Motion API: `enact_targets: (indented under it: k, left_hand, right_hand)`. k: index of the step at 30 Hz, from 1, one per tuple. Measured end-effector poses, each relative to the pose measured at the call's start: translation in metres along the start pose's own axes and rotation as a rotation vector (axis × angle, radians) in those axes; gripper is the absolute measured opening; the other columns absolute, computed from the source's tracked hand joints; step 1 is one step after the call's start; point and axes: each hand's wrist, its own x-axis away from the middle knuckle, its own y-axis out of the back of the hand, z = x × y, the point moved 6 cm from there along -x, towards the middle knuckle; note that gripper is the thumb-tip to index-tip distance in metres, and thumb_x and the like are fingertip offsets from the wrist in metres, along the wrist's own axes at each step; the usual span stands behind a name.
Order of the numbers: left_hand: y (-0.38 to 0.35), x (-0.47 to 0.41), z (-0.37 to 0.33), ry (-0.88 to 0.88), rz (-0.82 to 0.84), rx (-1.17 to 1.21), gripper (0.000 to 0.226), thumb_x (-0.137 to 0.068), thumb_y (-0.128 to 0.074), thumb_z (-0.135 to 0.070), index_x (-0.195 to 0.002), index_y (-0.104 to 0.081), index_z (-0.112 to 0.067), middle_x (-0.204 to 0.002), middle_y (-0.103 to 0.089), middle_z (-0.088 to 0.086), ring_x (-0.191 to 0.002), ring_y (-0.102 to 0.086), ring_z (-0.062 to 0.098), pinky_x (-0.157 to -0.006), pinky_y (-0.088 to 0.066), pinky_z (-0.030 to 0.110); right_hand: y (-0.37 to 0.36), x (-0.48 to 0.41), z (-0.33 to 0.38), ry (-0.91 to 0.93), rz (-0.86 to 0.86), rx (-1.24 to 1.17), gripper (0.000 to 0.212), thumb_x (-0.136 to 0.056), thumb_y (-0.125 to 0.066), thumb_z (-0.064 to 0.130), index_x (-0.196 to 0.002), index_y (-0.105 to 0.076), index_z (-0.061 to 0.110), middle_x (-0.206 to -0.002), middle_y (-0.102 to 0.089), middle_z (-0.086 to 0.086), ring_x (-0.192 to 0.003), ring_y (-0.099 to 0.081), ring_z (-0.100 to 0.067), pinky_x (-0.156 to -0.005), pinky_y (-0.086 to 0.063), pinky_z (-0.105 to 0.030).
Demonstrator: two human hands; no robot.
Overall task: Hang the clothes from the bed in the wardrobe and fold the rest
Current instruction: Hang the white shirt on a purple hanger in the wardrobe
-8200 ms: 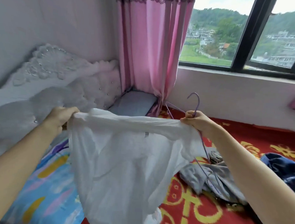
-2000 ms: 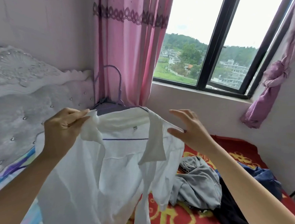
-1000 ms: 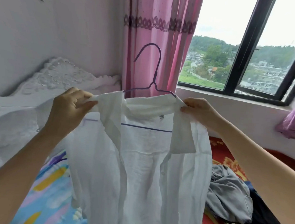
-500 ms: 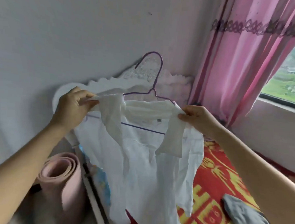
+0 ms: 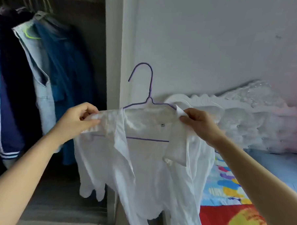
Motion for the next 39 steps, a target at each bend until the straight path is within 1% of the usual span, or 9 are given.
enact_targets:
  k: [3, 6, 10, 17, 20, 23, 27, 32, 39]
  left_hand:
    - [0.061, 0.021, 0.031, 0.094, 0.155, 0.067, 0.044, -0.074, -0.076, -0.032, -0.104, -0.054, -0.054, -0.106, -0.062, -0.019, -0.093, -0.058, -0.006, -0.081, -0.042, 0.02]
    - [0.116, 0.033, 0.057, 0.133, 0.145, 0.036, 0.045, -0.069, -0.077, -0.049, -0.104, -0.051, -0.06, -0.109, -0.06, -0.024, -0.103, -0.055, -0.007, -0.087, -0.04, 0.017]
    - [0.196, 0.041, 0.093, 0.125, -0.018, -0.092, 0.022, -0.082, -0.07, -0.015, -0.089, -0.065, -0.036, -0.093, -0.07, -0.01, -0.087, -0.061, 0.002, -0.078, -0.043, 0.015]
    - [0.264, 0.04, 0.115, 0.04, -0.081, -0.144, 0.023, -0.082, -0.069, -0.008, -0.075, -0.066, -0.03, -0.079, -0.066, -0.012, -0.068, -0.055, -0.007, -0.064, -0.037, 0.002]
    - [0.278, 0.039, 0.135, 0.086, -0.131, -0.138, 0.017, -0.082, -0.07, -0.021, -0.091, -0.063, -0.035, -0.091, -0.064, -0.019, -0.085, -0.056, -0.002, -0.073, -0.038, 0.006]
    - [0.275, 0.042, 0.164, 0.207, -0.031, -0.172, 0.023, -0.084, -0.067, -0.029, -0.106, -0.065, -0.022, -0.098, -0.065, -0.005, -0.093, -0.059, 0.014, -0.087, -0.044, 0.029]
    - [0.276, 0.035, 0.18, 0.183, -0.103, -0.397, 0.009, -0.086, -0.065, -0.033, -0.088, -0.064, -0.024, -0.075, -0.064, 0.001, -0.079, -0.061, 0.026, -0.071, -0.045, 0.033]
    - [0.265, -0.004, 0.181, 0.106, -0.257, -0.741, 0.02, -0.091, -0.056, -0.035, -0.091, -0.053, -0.015, -0.058, -0.043, -0.006, -0.071, -0.056, 0.029, -0.057, -0.03, 0.031]
    - [0.224, -0.104, 0.206, 0.125, -0.067, -0.521, 0.051, -0.083, -0.059, -0.054, -0.059, -0.029, -0.019, -0.054, -0.04, -0.007, -0.055, -0.045, 0.019, -0.052, -0.024, 0.031]
  right_hand:
    - [-0.061, -0.021, 0.033, 0.022, 0.051, -0.082, 0.012, -0.092, -0.055, 0.01, -0.086, -0.062, 0.002, -0.075, -0.053, -0.006, -0.07, -0.047, -0.016, -0.065, -0.036, -0.029]
    - [-0.124, -0.039, 0.068, 0.021, 0.061, -0.159, 0.017, -0.091, -0.055, 0.006, -0.076, -0.061, 0.008, -0.069, -0.053, -0.004, -0.066, -0.047, -0.015, -0.06, -0.035, -0.029]
    - [-0.213, -0.06, 0.113, 0.025, 0.085, -0.231, 0.025, -0.09, -0.057, 0.006, -0.066, -0.056, 0.014, -0.058, -0.05, 0.005, -0.054, -0.044, -0.008, -0.05, -0.032, -0.022]
    - [-0.295, -0.074, 0.157, 0.038, 0.174, -0.239, 0.016, -0.088, -0.06, 0.007, -0.072, -0.058, 0.006, -0.061, -0.053, 0.002, -0.058, -0.049, -0.011, -0.056, -0.036, -0.024]
    - [-0.311, -0.08, 0.166, 0.039, 0.174, -0.231, 0.02, -0.088, -0.06, 0.007, -0.069, -0.06, 0.012, -0.061, -0.056, 0.005, -0.057, -0.05, -0.008, -0.058, -0.038, -0.024]
    - [-0.319, -0.084, 0.165, 0.03, 0.147, -0.242, 0.023, -0.089, -0.059, 0.007, -0.068, -0.061, 0.016, -0.06, -0.057, 0.007, -0.056, -0.052, -0.007, -0.058, -0.04, -0.023]
    - [-0.328, -0.095, 0.165, 0.021, 0.137, -0.243, 0.022, -0.091, -0.057, 0.009, -0.071, -0.062, 0.016, -0.066, -0.059, 0.002, -0.061, -0.054, -0.013, -0.058, -0.041, -0.022]
    - [-0.317, -0.122, 0.156, -0.053, 0.098, -0.245, 0.022, -0.09, -0.057, 0.007, -0.069, -0.062, 0.011, -0.068, -0.057, -0.008, -0.062, -0.051, -0.022, -0.058, -0.039, -0.027]
    - [-0.268, -0.147, 0.112, -0.379, 0.055, -0.324, 0.019, -0.085, -0.055, 0.004, -0.066, -0.059, 0.005, -0.056, -0.059, -0.01, -0.053, -0.056, -0.024, -0.051, -0.04, -0.025]
